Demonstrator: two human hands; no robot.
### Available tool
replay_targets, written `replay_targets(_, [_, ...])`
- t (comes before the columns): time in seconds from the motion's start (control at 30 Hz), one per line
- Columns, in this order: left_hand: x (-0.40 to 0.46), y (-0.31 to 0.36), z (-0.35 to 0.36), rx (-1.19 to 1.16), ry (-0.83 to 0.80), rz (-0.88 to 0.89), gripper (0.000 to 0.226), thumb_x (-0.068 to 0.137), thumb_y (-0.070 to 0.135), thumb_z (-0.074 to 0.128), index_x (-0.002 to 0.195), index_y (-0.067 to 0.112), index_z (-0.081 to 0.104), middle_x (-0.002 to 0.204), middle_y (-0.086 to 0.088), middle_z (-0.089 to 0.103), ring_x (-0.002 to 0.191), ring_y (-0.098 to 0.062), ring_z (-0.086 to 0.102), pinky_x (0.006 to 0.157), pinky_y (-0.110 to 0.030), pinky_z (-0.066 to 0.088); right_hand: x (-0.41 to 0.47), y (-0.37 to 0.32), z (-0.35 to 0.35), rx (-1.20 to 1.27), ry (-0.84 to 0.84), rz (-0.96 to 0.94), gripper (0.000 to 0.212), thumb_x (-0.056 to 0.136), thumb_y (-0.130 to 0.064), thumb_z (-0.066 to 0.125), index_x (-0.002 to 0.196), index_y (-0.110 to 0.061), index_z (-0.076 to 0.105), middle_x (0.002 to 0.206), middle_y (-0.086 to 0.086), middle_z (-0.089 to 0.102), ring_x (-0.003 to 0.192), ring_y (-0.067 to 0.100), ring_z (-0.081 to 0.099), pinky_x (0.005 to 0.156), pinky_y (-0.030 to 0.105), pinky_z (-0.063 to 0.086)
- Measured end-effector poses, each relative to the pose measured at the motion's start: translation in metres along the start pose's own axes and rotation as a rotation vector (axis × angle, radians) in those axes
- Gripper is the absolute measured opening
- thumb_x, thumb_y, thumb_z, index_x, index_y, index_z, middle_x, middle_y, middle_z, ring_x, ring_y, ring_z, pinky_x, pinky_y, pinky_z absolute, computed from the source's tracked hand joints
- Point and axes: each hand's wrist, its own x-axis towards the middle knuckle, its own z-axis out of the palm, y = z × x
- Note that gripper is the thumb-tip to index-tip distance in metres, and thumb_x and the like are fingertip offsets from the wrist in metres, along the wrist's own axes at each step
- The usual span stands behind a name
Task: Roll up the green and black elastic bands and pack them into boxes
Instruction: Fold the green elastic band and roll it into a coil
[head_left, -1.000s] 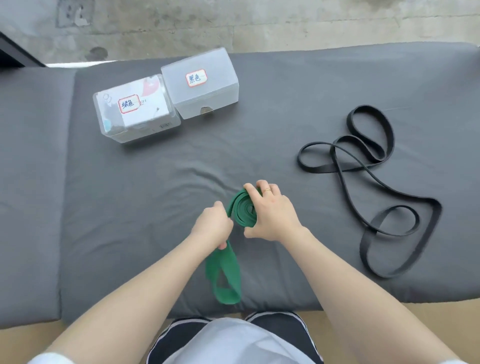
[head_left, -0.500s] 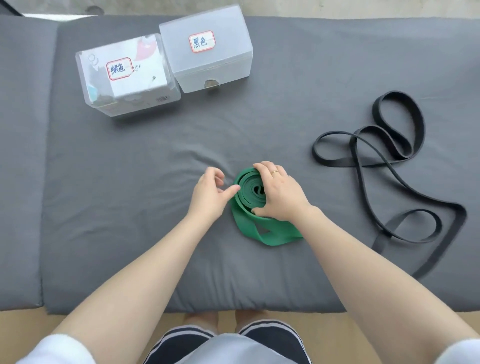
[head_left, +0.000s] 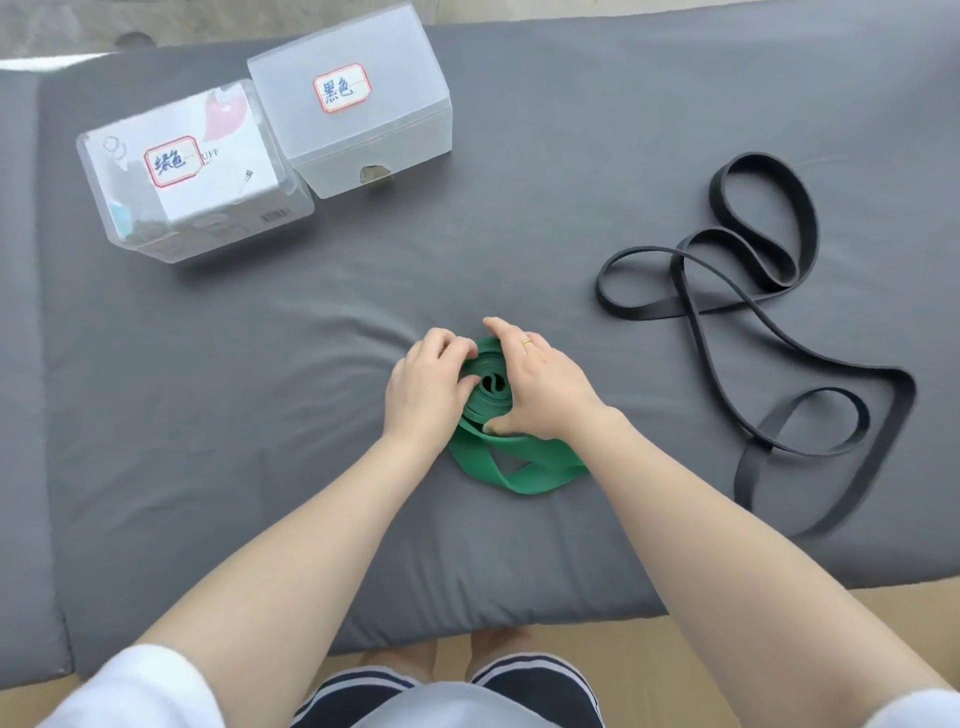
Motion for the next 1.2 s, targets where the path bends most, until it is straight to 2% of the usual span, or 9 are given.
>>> replay_targets(0.1, [-0.009, -0.011, 0.003, 0.088, -0.066, 0.303, 0.043, 0.066, 0.014, 0.078, 0.107, 0.014, 0.065, 0.118, -0.014, 0.062, 0.098, -0.035, 0.063, 0.07, -0.04, 0.054, -0.004, 0.001, 0.004, 0.071, 0.04, 0.026, 0.104, 0.066, -0.037, 0.078, 0.145, -0.013, 0.015, 0.143, 0.0, 0.037, 0.132, 0.022, 0.032, 0.102, 0.034, 0.037])
replay_targets(0.23, [-0.015, -0.017, -0.001, 0.159, -0.239, 0.333, 0.055, 0.059, 0.026, 0.086, 0.11, 0.016, 0.068, 0.136, -0.023, 0.049, 0.111, -0.039, 0.058, 0.054, -0.038, 0.053, -0.003, 0.0, 0.006, 0.075, 0.051, 0.042, 0.1, 0.065, -0.038, 0.08, 0.142, -0.013, 0.02, 0.141, -0.001, 0.039, 0.13, 0.022, 0.033, 0.101, 0.034, 0.037])
replay_targets(0.37, [-0.003, -0.024, -0.004, 0.276, -0.3, 0.42, 0.068, 0.043, 0.033, 0.092, 0.107, 0.019, 0.07, 0.126, -0.026, 0.056, 0.106, -0.043, 0.06, 0.073, -0.048, 0.054, -0.002, 0.001, 0.008, 0.087, 0.046, 0.07, 0.101, 0.063, -0.037, 0.081, 0.141, -0.016, 0.021, 0.14, -0.001, 0.041, 0.13, 0.021, 0.032, 0.1, 0.034, 0.037])
replay_targets(0.47, [0.005, -0.02, -0.007, 0.244, -0.302, 0.397, 0.06, 0.045, 0.021, 0.093, 0.102, 0.022, 0.073, 0.122, -0.024, 0.06, 0.103, -0.04, 0.063, 0.071, -0.044, 0.055, 0.0, -0.003, 0.008, 0.047, 0.039, 0.083, 0.098, 0.064, -0.037, 0.08, 0.141, -0.016, 0.021, 0.14, -0.001, 0.041, 0.13, 0.023, 0.031, 0.098, 0.034, 0.038])
replay_targets(0.57, [0.003, -0.015, -0.008, 0.175, -0.325, 0.312, 0.05, 0.074, 0.019, 0.077, 0.121, 0.026, 0.062, 0.145, -0.016, 0.038, 0.129, -0.031, 0.043, 0.08, -0.039, 0.049, -0.008, 0.002, 0.0, 0.186, 0.019, 0.114, 0.087, 0.071, -0.037, 0.075, 0.142, -0.018, 0.027, 0.146, -0.002, 0.035, 0.138, 0.019, 0.021, 0.106, 0.035, 0.031])
replay_targets(0.73, [0.0, -0.013, -0.007, 0.134, -0.369, 0.191, 0.046, 0.086, 0.023, 0.065, 0.13, 0.031, 0.053, 0.153, -0.003, 0.022, 0.132, -0.026, 0.032, 0.089, -0.038, 0.047, -0.071, 0.037, 0.016, 0.681, 0.127, 0.381, 0.026, 0.095, -0.02, 0.049, 0.115, -0.02, 0.065, 0.126, -0.001, 0.059, 0.123, 0.014, 0.048, 0.1, 0.023, 0.032])
replay_targets(0.9, [0.002, -0.01, -0.009, 0.12, -0.409, 0.146, 0.047, 0.085, 0.023, 0.065, 0.13, 0.031, 0.053, 0.152, -0.003, 0.021, 0.124, -0.031, 0.04, 0.094, -0.039, 0.044, -0.113, 0.042, 0.034, 0.876, -0.019, 0.513, 0.036, 0.087, -0.003, 0.05, 0.114, -0.026, 0.059, 0.118, -0.004, 0.059, 0.111, 0.014, 0.053, 0.099, 0.027, 0.038])
replay_targets(1.0, [-0.001, -0.01, -0.008, 0.088, -0.4, 0.115, 0.046, 0.086, 0.021, 0.065, 0.129, 0.03, 0.054, 0.153, -0.001, 0.02, 0.118, -0.032, 0.044, 0.092, -0.038, 0.044, -0.115, 0.048, 0.033, 0.745, -0.106, 0.454, 0.034, 0.077, 0.0, 0.056, 0.096, -0.029, 0.056, 0.105, 0.001, 0.063, 0.097, 0.021, 0.059, 0.089, 0.033, 0.046])
replay_targets(1.2, [-0.003, -0.01, -0.006, 0.005, -0.378, 0.075, 0.044, 0.084, 0.018, 0.067, 0.126, 0.028, 0.057, 0.152, 0.0, 0.023, 0.116, -0.035, 0.048, 0.097, -0.037, 0.041, -0.134, 0.046, 0.033, 0.818, 0.113, 0.559, 0.018, 0.07, -0.015, 0.078, 0.075, -0.019, 0.061, 0.068, -0.004, 0.061, 0.06, 0.007, 0.05, 0.06, 0.018, 0.04])
